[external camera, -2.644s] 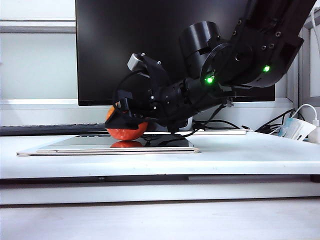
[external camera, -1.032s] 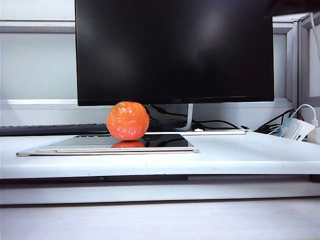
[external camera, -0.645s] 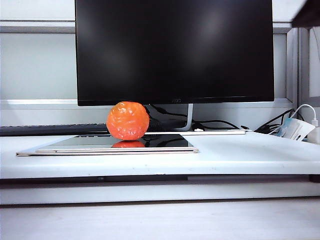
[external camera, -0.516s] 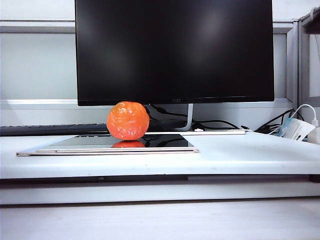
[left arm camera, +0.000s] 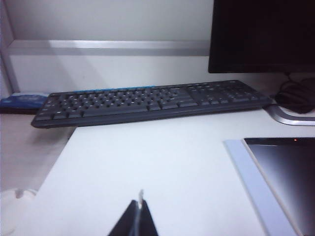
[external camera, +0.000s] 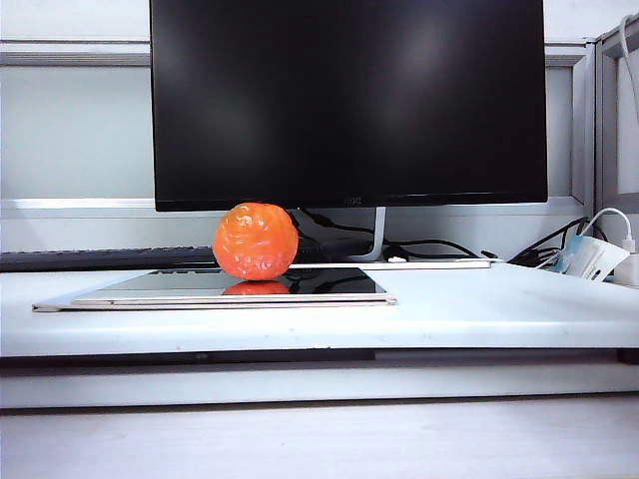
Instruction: Place the orange on the center of the mirror.
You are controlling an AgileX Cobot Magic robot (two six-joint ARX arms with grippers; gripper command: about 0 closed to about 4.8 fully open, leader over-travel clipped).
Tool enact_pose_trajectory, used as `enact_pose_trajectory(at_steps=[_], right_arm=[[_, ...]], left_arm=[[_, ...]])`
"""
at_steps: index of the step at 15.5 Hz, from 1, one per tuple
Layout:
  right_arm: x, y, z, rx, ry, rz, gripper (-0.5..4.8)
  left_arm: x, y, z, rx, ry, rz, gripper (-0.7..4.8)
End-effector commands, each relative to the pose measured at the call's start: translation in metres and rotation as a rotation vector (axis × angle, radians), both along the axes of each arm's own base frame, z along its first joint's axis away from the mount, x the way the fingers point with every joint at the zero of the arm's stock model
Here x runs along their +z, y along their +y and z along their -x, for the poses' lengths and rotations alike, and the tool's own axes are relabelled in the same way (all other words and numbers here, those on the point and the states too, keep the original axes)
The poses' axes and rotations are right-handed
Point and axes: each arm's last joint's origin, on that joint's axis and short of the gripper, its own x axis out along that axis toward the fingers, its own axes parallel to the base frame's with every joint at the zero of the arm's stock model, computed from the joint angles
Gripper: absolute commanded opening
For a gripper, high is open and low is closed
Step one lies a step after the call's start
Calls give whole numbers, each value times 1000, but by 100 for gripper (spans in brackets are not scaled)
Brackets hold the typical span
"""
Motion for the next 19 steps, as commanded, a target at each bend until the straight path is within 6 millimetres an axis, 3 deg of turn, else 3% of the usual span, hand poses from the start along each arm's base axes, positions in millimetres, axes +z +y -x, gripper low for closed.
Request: enact_pose_trajectory(at_steps=[1, 14, 19], right_arm=[[3, 0, 1, 0, -17, -6, -1], [-2, -7, -2, 9, 24, 12, -1], [-36, -26, -13, -86, 142, 80, -1]], left_arm=[[1, 0, 0, -3, -12, -5, -5], [1, 0, 0, -3, -12, -5, -5], [2, 0, 0, -3, -12, -5, -5]])
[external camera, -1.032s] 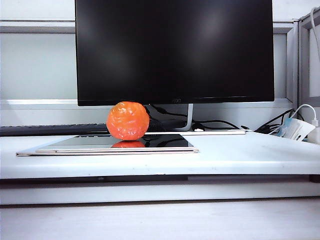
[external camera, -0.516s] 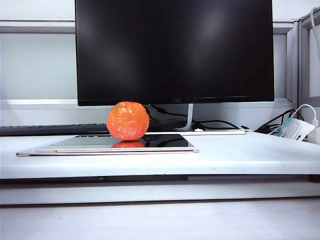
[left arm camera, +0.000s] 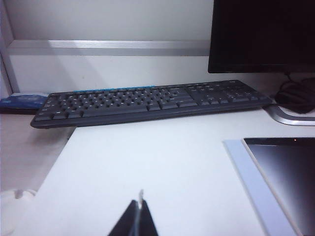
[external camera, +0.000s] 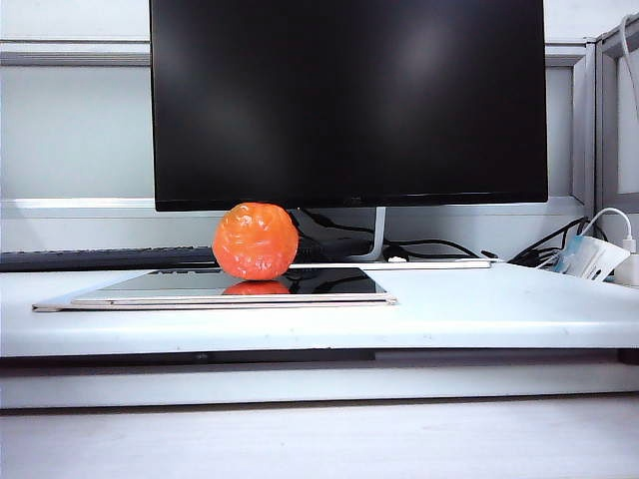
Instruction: Place the orange on the center of the mirror.
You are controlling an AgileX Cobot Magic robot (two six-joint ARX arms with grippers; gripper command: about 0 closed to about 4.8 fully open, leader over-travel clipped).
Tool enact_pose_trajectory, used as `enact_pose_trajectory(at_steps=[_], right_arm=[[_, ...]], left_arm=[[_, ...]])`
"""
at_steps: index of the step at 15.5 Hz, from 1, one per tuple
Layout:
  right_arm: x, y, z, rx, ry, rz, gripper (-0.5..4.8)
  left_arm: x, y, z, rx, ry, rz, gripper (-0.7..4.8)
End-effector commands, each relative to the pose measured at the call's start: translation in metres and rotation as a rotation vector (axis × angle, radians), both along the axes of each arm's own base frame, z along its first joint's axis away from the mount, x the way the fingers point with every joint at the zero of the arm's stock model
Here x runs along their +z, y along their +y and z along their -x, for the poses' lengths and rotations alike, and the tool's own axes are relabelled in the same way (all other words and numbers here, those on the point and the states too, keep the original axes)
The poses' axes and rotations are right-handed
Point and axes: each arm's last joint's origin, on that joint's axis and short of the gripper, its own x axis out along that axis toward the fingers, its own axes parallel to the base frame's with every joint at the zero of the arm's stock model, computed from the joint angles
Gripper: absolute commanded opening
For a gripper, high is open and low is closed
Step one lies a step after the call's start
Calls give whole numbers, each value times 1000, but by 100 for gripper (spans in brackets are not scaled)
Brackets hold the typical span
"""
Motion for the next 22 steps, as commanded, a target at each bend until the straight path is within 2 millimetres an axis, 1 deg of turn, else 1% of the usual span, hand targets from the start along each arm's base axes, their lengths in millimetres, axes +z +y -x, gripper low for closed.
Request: enact_pose_trajectory(at_steps=[1, 22], right_arm=[[-15, -4, -3, -23, 43, 0, -1], [-14, -4, -3, -18, 32, 9, -1]], left_arm=[[2, 0, 0, -2, -13, -5, -5], [2, 0, 0, -3, -13, -5, -5]])
